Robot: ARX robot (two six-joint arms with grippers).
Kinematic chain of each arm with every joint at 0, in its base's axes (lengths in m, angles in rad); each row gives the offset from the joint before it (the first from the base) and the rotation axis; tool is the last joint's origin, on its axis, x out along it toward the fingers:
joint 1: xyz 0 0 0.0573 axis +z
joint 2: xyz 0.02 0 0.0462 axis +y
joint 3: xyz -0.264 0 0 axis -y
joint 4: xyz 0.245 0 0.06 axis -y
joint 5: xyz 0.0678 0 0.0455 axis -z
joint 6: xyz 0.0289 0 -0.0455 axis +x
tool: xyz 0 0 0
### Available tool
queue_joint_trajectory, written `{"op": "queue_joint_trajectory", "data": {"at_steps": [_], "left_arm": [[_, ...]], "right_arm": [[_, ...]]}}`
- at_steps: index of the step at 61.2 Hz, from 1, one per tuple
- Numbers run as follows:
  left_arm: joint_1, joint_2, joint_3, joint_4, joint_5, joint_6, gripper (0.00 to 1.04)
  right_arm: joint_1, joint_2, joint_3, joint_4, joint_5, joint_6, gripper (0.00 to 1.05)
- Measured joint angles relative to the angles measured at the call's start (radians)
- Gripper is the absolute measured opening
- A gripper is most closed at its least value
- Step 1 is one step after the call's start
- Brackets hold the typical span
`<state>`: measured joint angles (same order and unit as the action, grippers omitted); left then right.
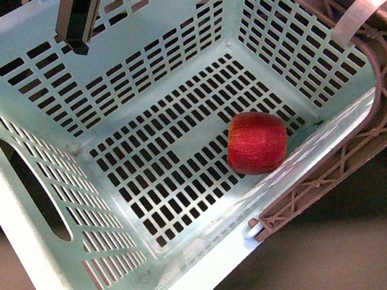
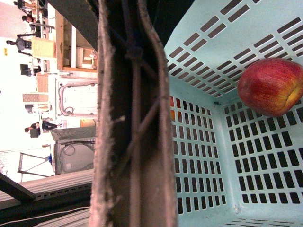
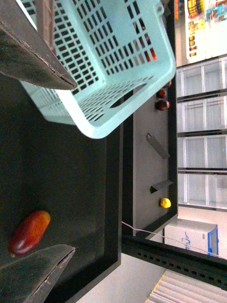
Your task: Pick apple with right arm and hold basket with left
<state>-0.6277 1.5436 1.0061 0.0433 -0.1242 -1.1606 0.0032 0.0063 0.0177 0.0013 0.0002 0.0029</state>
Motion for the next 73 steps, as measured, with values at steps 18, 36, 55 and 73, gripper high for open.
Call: {"op": "queue_joint_trajectory", "data": {"at_steps": [18, 36, 55, 73], "left_arm": [[0.175, 0.036, 0.028, 0.01, -0.176, -0.025, 0.07], [0.327, 0.151, -0.016, 0.202, -0.05, -0.259, 0.07], [0.396, 0.245, -0.06, 0.216, -0.002, -0.354, 0.07], [0.414, 0.244, -0.13, 0.233, 0.039, -0.372, 0.07]], "right_arm": [[0.0, -0.001, 0.0, 0.0, 0.002, 0.0, 0.96], [0.0, -0.001, 0.0, 0.0, 0.002, 0.0, 0.96], [0.0, -0.001, 0.0, 0.0, 0.002, 0.0, 0.96], [0.0, -0.001, 0.0, 0.0, 0.002, 0.0, 0.96]]}}
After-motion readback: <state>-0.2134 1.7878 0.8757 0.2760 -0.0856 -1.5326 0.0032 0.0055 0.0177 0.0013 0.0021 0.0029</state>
